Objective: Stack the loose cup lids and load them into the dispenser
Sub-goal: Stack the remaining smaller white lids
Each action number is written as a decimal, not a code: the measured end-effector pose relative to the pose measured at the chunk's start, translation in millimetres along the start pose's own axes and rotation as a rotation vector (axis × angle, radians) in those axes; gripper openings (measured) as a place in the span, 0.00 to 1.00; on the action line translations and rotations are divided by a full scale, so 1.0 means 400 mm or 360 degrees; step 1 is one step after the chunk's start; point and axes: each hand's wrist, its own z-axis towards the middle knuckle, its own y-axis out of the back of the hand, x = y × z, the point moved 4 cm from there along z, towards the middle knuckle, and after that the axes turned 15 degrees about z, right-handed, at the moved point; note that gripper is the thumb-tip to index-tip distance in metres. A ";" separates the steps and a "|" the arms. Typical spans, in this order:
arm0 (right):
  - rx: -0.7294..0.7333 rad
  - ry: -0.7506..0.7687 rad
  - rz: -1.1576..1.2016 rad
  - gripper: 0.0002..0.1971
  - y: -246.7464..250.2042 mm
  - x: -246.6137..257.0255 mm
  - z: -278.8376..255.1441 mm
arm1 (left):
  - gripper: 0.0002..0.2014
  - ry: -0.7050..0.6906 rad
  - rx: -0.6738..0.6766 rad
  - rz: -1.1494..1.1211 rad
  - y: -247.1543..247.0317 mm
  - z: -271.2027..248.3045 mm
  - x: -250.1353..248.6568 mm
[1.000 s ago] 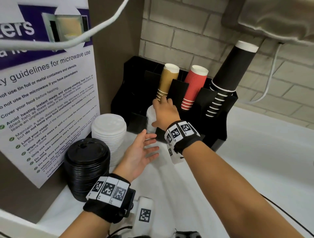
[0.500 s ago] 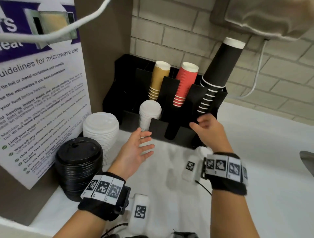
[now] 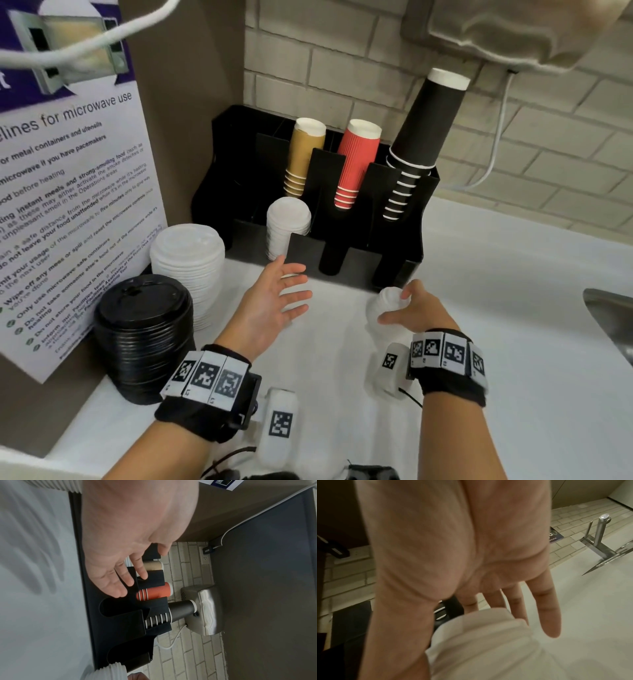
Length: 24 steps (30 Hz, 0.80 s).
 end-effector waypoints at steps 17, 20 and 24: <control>0.0660 0.0856 0.0581 0.34 -0.054 0.227 -0.127 | 0.36 -0.0221 0.0369 0.0033 -0.075 -0.040 -0.011; 0.0789 0.0952 0.0560 0.35 -0.095 0.254 -0.137 | 0.35 -0.0335 0.0406 -0.0053 -0.073 -0.046 -0.013; 0.0887 0.1031 0.0577 0.32 -0.101 0.265 -0.138 | 0.31 -0.0382 0.0339 -0.0057 -0.043 -0.047 -0.017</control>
